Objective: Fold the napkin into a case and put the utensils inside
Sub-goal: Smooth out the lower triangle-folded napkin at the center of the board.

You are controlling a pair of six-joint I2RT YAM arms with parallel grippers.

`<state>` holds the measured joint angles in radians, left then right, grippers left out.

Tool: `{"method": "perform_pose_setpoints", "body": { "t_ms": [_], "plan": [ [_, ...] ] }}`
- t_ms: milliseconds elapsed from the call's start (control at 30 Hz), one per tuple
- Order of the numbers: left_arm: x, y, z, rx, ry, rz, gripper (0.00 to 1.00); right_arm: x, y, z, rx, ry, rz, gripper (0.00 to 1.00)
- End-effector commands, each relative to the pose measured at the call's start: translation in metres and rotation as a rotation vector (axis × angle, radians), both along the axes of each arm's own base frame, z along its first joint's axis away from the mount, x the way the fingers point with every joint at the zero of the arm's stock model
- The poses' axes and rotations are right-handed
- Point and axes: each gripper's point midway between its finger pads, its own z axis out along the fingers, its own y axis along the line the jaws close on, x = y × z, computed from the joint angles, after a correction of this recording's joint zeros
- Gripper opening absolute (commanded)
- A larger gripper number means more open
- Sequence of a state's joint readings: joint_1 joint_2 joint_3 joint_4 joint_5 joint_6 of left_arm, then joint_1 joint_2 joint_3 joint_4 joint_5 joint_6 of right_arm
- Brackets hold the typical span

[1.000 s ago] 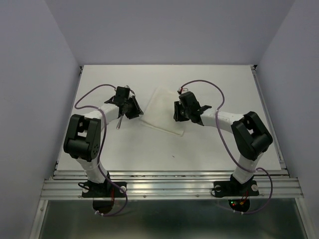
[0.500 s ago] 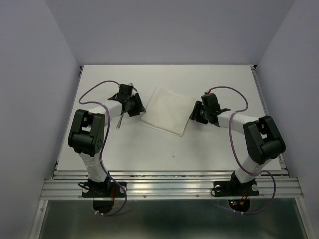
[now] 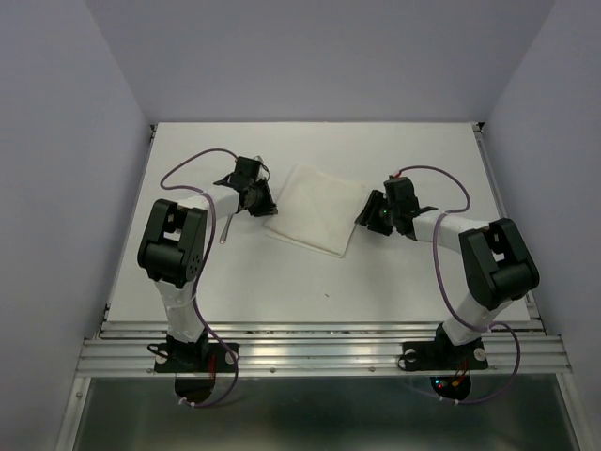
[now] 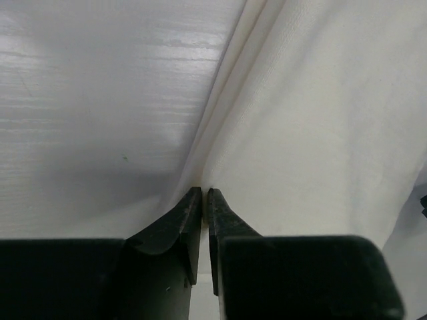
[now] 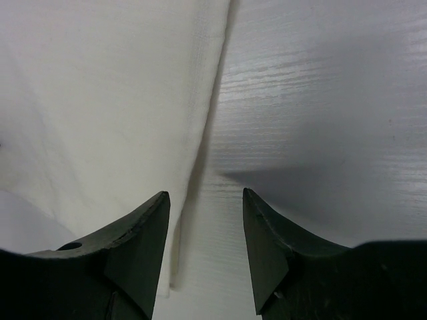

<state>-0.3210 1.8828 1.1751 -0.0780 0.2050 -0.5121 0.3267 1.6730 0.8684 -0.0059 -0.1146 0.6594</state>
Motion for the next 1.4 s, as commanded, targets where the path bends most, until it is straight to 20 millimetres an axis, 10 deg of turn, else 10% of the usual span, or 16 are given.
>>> {"method": "perform_pose_setpoints", "body": {
  "t_ms": [0,133,700,833,967,1367],
  "plan": [
    [0.011,-0.002,0.018,0.013,-0.046,-0.006,0.18,0.006,0.004,0.007,0.036,-0.038,0.005,0.53],
    [0.01,-0.003,0.028,0.005,-0.052,-0.003,0.0,0.003,0.003,0.002,0.033,-0.028,0.007,0.53],
    [-0.025,-0.035,0.059,-0.258,-0.024,-0.169,0.0,-0.028,0.027,-0.005,0.153,0.014,0.166,0.58],
    [-0.032,-0.04,0.062,-0.316,-0.012,-0.2,0.0,-0.034,0.034,-0.014,0.172,0.036,0.198,0.43],
    [-0.033,-0.043,0.061,-0.344,0.006,-0.218,0.0,-0.026,0.031,-0.019,0.171,0.037,0.128,0.05],
    [-0.067,-0.048,0.081,-0.447,0.052,-0.303,0.0,0.033,-0.003,0.019,0.112,-0.13,-0.161,0.01]
  ]
}}
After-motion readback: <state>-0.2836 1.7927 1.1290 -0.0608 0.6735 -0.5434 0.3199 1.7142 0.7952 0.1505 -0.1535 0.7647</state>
